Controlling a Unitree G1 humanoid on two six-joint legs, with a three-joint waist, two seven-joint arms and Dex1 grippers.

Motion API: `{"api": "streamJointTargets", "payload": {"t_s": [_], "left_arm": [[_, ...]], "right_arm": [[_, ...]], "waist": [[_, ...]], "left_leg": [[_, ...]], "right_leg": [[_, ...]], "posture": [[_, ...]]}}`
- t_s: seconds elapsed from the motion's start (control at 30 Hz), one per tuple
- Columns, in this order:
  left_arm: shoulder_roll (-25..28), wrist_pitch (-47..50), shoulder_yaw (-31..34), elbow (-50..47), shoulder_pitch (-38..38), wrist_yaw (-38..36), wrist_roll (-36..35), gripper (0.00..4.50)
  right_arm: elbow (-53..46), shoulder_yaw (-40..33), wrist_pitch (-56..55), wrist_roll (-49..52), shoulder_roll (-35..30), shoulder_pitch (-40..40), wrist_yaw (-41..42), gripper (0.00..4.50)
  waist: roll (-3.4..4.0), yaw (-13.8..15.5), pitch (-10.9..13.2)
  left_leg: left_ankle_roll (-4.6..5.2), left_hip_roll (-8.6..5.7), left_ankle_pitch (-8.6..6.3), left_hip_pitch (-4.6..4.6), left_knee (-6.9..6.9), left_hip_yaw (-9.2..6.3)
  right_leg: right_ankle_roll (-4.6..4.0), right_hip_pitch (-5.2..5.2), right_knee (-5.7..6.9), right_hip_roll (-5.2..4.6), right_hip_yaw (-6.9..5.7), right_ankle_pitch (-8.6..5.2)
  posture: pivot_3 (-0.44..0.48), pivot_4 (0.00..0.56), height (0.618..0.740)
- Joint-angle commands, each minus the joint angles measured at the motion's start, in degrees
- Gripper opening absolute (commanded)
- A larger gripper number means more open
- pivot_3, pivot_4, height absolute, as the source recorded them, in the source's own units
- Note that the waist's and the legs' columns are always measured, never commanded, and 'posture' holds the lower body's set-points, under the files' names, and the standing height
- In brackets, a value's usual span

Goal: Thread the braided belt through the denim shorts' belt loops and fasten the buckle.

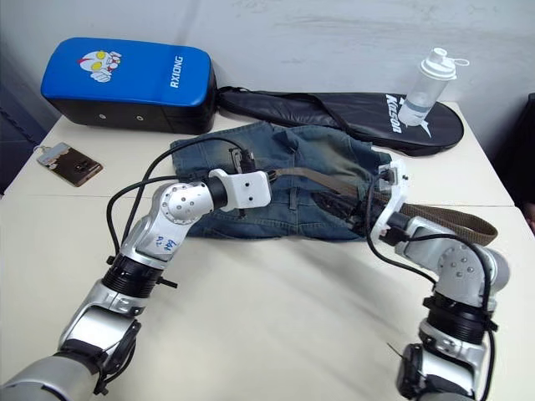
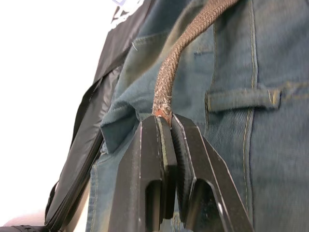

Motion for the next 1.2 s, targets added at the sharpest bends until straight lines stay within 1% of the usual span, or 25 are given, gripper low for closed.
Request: {"api": "streamJointTargets", "payload": {"t_s": [0.03, 0.13, 0.23, 0.33, 0.43, 0.5, 0.53, 0.57, 0.6, 0.63, 0.67, 0.73, 0.77, 0.83, 0.87, 0.9, 0.97, 1.0, 1.03, 1.07, 1.13, 1.17, 1.2], "left_arm": [[-1.4, -1.2, 0.6, -3.1, 0.0, 2.2, -1.3, 0.00], [-2.7, -1.7, -0.8, -3.5, 0.3, 2.8, -0.8, 0.00], [-3.4, -2.4, -2.4, -3.7, 0.3, 2.7, 0.0, 0.00], [-3.6, -3.0, -3.3, -3.6, 0.0, 2.7, 0.7, 0.00], [-3.9, -2.6, -3.5, -3.5, 0.4, 2.6, 0.6, 0.00], [-3.9, -2.7, -3.6, -3.5, 0.5, 2.7, 0.7, 0.00], [-3.9, -2.6, -3.6, -3.4, 0.5, 2.9, 0.7, 0.00], [-3.9, -2.5, -3.6, -3.3, 0.5, 3.1, 0.8, 0.00], [-3.9, -2.5, -3.5, -3.2, 0.4, 3.3, 0.9, 0.00], [-3.9, -2.4, -3.4, -3.1, 0.5, 3.4, 0.9, 0.00], [-4.1, -1.9, -2.9, -3.2, 0.7, 3.0, 0.0, 0.00], [-4.7, -1.1, -1.8, -3.7, 1.3, 2.8, -1.6, 0.00], [-5.0, -0.2, -0.8, -4.2, 1.7, 2.6, -3.0, 0.64], [-5.0, 0.7, 0.6, -4.9, 2.1, 2.3, -4.6, 1.11], [-5.1, 1.8, 1.8, -5.2, 2.5, 2.1, -6.0, 1.55], [-5.0, 2.8, 3.1, -5.6, 2.8, 1.8, -7.3, 1.85], [-4.5, 3.9, 4.3, -6.0, 3.2, 1.1, -8.6, 2.58], [-3.8, 4.5, 5.2, -6.3, 3.5, 0.6, -9.1, 2.97], [-2.8, 5.9, 6.5, -6.8, 4.2, 0.0, -9.9, 3.19], [-2.2, 6.9, 7.4, -7.2, 4.6, -0.5, -10.4, 3.60], [-1.0, 9.4, 9.1, -8.2, 5.8, -1.5, -12.1, 4.22], [-0.9, 11.2, 10.3, -8.8, 6.5, -1.8, -13.3, 4.47], [-0.7, 13.2, 11.3, -9.4, 7.2, -2.3, -14.4, 4.47]], "right_arm": [[1.4, -4.7, -1.5, 6.9, 7.1, -2.3, -9.5, 4.48], [3.4, -6.6, -3.2, 11.1, 12.4, -3.4, -14.6, 4.48], [5.4, -7.4, -5.6, 12.1, 15.2, -4.5, -17.4, 4.48], [7.6, -8.3, -8.3, 12.1, 16.8, -6.0, -19.9, 4.48], [9.5, -8.2, -10.0, 12.3, 17.0, -7.4, -20.9, 4.48], [10.8, -7.5, -10.8, 11.9, 16.9, -8.2, -21.6, 3.98], [11.2, -7.4, -11.2, 12.0, 16.9, -8.5, -22.0, 3.80], [11.4, -7.3, -11.5, 12.2, 16.9, -8.6, -22.2, 3.15], [11.6, -7.3, -11.8, 12.5, 17.0, -8.7, -22.5, 2.72], [11.7, -7.4, -12.1, 12.7, 17.1, -8.7, -22.8, 2.42], [11.6, -7.2, -12.2, 12.4, 16.9, -8.6, -22.8, 2.26], [11.8, -7.0, -12.7, 12.2, 16.4, -8.4, -22.9, 1.24], [11.8, -6.7, -12.9, 11.9, 15.8, -8.3, -22.6, 0.84], [12.0, -6.6, -13.4, 11.8, 14.8, -8.2, -22.4, 0.10], [12.1, -6.7, -13.7, 11.8, 14.2, -8.3, -22.3, 0.00], [12.1, -6.7, -14.0, 11.9, 13.5, -8.3, -22.2, 0.00], [12.1, -6.3, -14.5, 11.3, 12.2, -8.1, -21.6, 0.00], [11.7, -4.8, -15.2, 9.2, 10.8, -7.6, -20.1, 0.00], [11.6, -3.1, -15.9, 6.9, 9.5, -7.2, -18.6, 0.00], [11.5, -2.0, -16.4, 5.5, 8.5, -6.9, -17.7, 0.00], [11.9, 0.1, -17.2, 3.7, 7.3, -6.4, -16.2, 0.00], [12.3, 0.9, -17.8, 2.9, 7.1, -6.2, -15.7, 0.00], [12.8, 1.7, -18.4, 2.1, 6.9, -5.9, -15.2, 0.00]], "waist": [[0.00, 0.0, 0.0], [0.01, 0.0, 0.0], [0.01, 0.0, 0.0], [0.01, -0.1, 0.0], [0.02, 0.0, 0.0], [0.03, -0.1, 0.0], [0.03, -0.2, 0.0], [0.03, -0.2, 0.0], [0.03, -0.2, 0.0], [0.03, -0.2, 0.0], [0.04, -0.2, 0.0], [0.04, -0.2, 0.0], [0.04, -0.2, 0.0], [0.04, -0.2, 0.0], [0.04, -0.2, 0.0], [0.05, -0.2, 0.0], [0.05, -0.2, 0.0], [0.05, -0.2, 0.0], [0.05, -0.2, 0.0], [0.05, -0.2, 0.0], [0.05, -0.2, 0.0], [0.05, -0.2, 0.0], [0.05, -0.2, 0.0]], "left_leg": [[-0.03, -0.01, 0.02, -0.01, -0.01, 0.02], [-0.07, -0.01, 0.04, -0.01, -0.02, 0.05], [-0.08, -0.02, 0.05, -0.01, -0.04, 0.07], [-0.10, -0.03, 0.06, -0.01, -0.05, 0.09], [-0.08, -0.07, 0.05, -0.01, -0.05, 0.10], [-0.08, -0.07, 0.05, -0.01, -0.05, 0.10], [-0.07, -0.08, 0.04, -0.01, -0.05, 0.12], [-0.07, -0.06, 0.04, -0.01, -0.07, 0.13], [-0.07, -0.06, 0.04, -0.01, -0.07, 0.13], [-0.07, -0.06, 0.04, -0.01, -0.08, 0.13], [-0.07, -0.06, 0.04, -0.01, -0.08, 0.13], [-0.08, -0.06, 0.05, -0.01, -0.13, 0.14], [-0.08, -0.06, 0.05, -0.01, -0.14, 0.16], [-0.08, -0.05, 0.05, 0.00, -0.17, 0.15], [-0.08, -0.05, 0.05, 0.00, -0.18, 0.16], [-0.09, -0.06, 0.06, -0.01, -0.20, 0.16], [-0.08, -0.06, 0.06, 0.00, -0.21, 0.17], [-0.08, -0.06, 0.06, 0.00, -0.21, 0.17], [-0.08, -0.05, 0.05, 0.00, -0.21, 0.17], [-0.08, -0.05, 0.05, 0.00, -0.21, 0.17], [-0.08, -0.05, 0.05, -0.01, -0.22, 0.16], [-0.08, -0.05, 0.05, 0.00, -0.22, 0.16], [-0.08, -0.05, 0.05, 0.00, -0.23, 0.16]], "right_leg": [[0.00, -0.03, 0.00, 0.00, 0.02, 0.00], [0.00, -0.04, 0.01, 0.01, 0.03, 0.00], [0.00, -0.05, 0.01, 0.01, 0.04, 0.00], [0.00, -0.06, 0.01, 0.01, 0.06, 0.00], [0.00, -0.06, 0.00, 0.00, 0.07, 0.00], [0.01, -0.06, 0.00, 0.00, 0.08, 0.00], [0.02, -0.06, 0.00, 0.00, 0.10, 0.01], [0.02, -0.08, -0.01, 0.01, 0.11, 0.01], [0.02, -0.08, -0.01, 0.02, 0.11, 0.01], [0.02, -0.08, -0.01, 0.02, 0.11, 0.01], [0.02, -0.08, -0.01, 0.02, 0.11, 0.01], [0.02, -0.10, -0.02, 0.03, 0.12, 0.01], [0.02, -0.11, -0.01, 0.03, 0.14, 0.01], [0.02, -0.11, -0.03, 0.03, 0.14, 0.01], [0.02, -0.12, -0.04, 0.03, 0.14, 0.01], [0.02, -0.12, -0.05, 0.03, 0.15, 0.01], [0.02, -0.12, -0.05, 0.03, 0.16, 0.01], [0.02, -0.12, -0.06, 0.03, 0.16, 0.01], [0.02, -0.12, -0.05, 0.02, 0.16, 0.01], [0.02, -0.13, -0.06, 0.02, 0.16, 0.01], [0.02, -0.12, -0.06, 0.02, 0.16, 0.01], [0.02, -0.12, -0.06, 0.02, 0.16, 0.01], [0.02, -0.12, -0.07, 0.02, 0.16, 0.01]], "posture": [[0.000, 0.150, 0.740], [0.000, 0.150, 0.740], [0.000, 0.150, 0.740], [0.000, 0.150, 0.740], [0.000, 0.150, 0.740], [0.000, 0.150, 0.740], [0.000, 0.150, 0.740], [0.000, 0.150, 0.740], [0.000, 0.150, 0.740], [0.000, 0.150, 0.740], [0.000, 0.150, 0.740], [0.000, 0.150, 0.740], [0.000, 0.150, 0.740], [0.000, 0.150, 0.740], [0.000, 0.150, 0.740], [0.000, 0.150, 0.740], [0.000, 0.150, 0.740], [0.000, 0.150, 0.740], [0.000, 0.150, 0.740], [0.000, 0.150, 0.740], [0.000, 0.150, 0.740], [0.000, 0.150, 0.740], [0.000, 0.150, 0.740]]}}
